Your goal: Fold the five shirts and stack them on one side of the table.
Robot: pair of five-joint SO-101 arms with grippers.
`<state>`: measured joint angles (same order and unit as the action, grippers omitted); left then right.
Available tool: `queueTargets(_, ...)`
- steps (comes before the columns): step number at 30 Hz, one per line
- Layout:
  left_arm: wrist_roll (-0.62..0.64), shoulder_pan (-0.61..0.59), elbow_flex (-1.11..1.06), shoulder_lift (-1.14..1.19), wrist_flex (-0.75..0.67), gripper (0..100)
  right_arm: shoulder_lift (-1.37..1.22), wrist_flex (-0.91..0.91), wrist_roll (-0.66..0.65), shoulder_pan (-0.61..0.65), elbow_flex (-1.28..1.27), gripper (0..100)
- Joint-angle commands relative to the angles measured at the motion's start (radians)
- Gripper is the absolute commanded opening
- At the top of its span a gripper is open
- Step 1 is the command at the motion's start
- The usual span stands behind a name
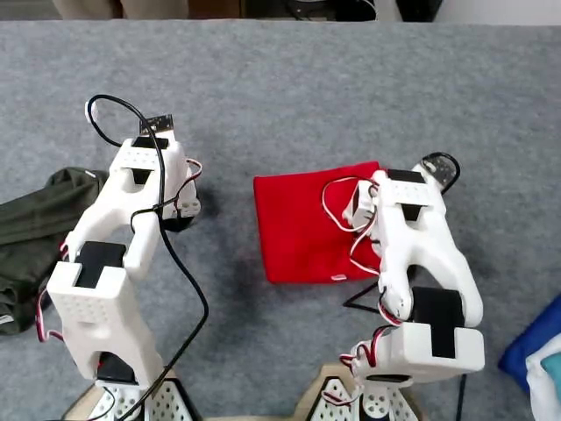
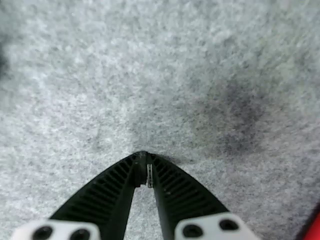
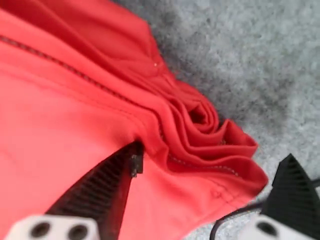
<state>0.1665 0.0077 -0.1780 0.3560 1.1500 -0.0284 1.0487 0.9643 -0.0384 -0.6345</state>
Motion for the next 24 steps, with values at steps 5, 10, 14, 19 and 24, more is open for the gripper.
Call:
queueTargets(5, 0.005, -0.044, 0.009, -0.018, -0.061, 2, -0.001, -0.074, -0.002, 0.015, 0.028, 40.1)
queueTargets(10, 0.005, -0.046, 0.009, -0.018, -0.061, 2, -0.001, -0.086, -0.002, 0.015, 0.030, 33.1)
queueTargets(14, 0.005, -0.046, 0.009, -0.018, -0.061, 2, -0.002, -0.110, -0.003, 0.015, 0.027, 14.3)
queueTargets(19, 0.005, -0.048, 0.009, -0.018, -0.061, 2, -0.002, -0.115, -0.041, 0.015, 0.031, 5.5)
queueTargets(24, 0.005, -0.048, 0.009, -0.018, -0.061, 2, 0.008, -0.107, -0.046, 0.005, 0.033, 2.5)
